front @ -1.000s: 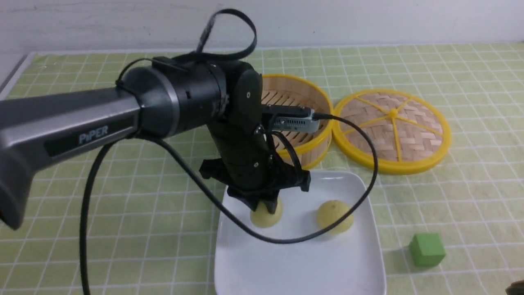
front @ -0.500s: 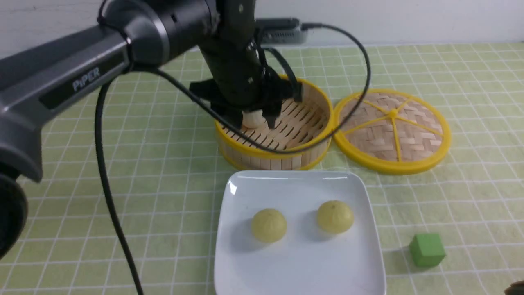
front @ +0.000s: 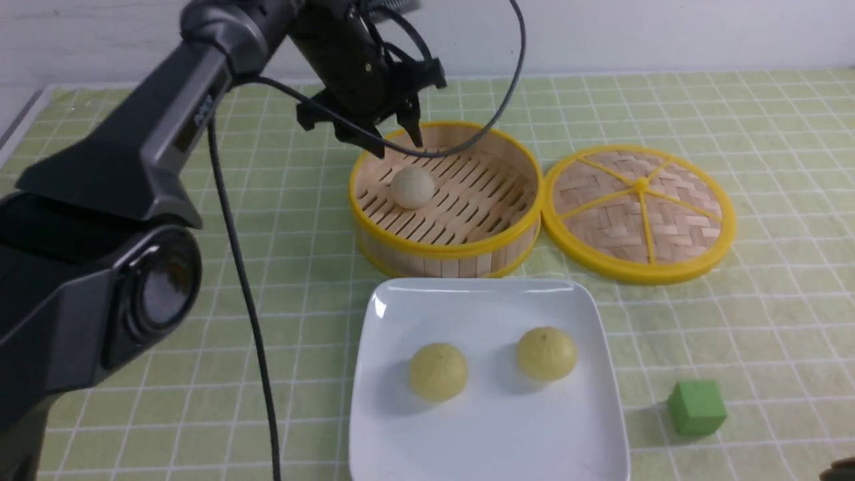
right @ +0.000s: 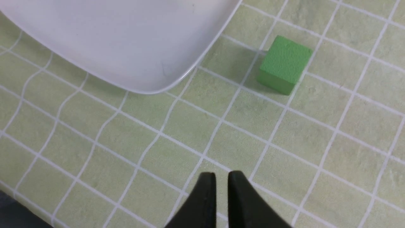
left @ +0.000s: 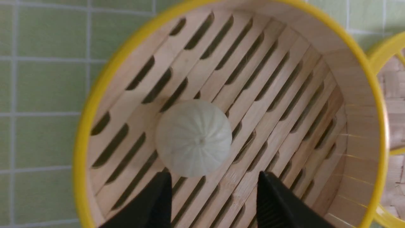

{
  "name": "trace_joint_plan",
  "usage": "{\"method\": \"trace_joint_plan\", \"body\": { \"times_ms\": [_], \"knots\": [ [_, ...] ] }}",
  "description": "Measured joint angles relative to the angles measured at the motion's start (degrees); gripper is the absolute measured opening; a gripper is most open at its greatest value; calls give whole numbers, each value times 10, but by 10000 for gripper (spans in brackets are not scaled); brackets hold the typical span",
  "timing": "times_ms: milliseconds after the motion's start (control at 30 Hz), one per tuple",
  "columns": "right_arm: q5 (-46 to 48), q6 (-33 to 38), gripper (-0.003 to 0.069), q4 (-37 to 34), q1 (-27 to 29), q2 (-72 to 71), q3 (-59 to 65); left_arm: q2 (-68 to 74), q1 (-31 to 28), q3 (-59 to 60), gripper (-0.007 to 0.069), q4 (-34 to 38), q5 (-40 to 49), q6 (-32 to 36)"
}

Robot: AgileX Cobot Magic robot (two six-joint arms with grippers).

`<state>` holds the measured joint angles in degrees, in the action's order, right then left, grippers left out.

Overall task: Put the steamed buns into the plate on the green tablecloth.
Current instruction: 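Reach into the bamboo steamer and grasp a bun with the left gripper, then carry the bun from the bamboo steamer to the plate with the left gripper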

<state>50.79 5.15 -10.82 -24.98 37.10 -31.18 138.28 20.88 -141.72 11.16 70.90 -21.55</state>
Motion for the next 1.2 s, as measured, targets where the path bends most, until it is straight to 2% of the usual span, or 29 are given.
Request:
{"method": "trace_joint_plan", "body": {
  "times_ms": [533,700,767,833,1067,1200],
  "knots": [
    [-4,0,90,0,0,0,0,69,0,-5,369,-18,-21,3],
    [-4,0,94,0,0,0,0,75,0,-7,258,-12,-17,-21],
    [-4,0,97,0,0,0,0,75,0,-9,113,-13,-13,-28],
    [-2,0,99,0,0,0,0,72,0,-9,45,-13,-11,-27],
    [2,0,108,0,0,0,0,-13,3,-3,26,7,1,5],
    [3,0,111,0,0,0,0,-90,3,-3,26,5,1,45]
  ]
}}
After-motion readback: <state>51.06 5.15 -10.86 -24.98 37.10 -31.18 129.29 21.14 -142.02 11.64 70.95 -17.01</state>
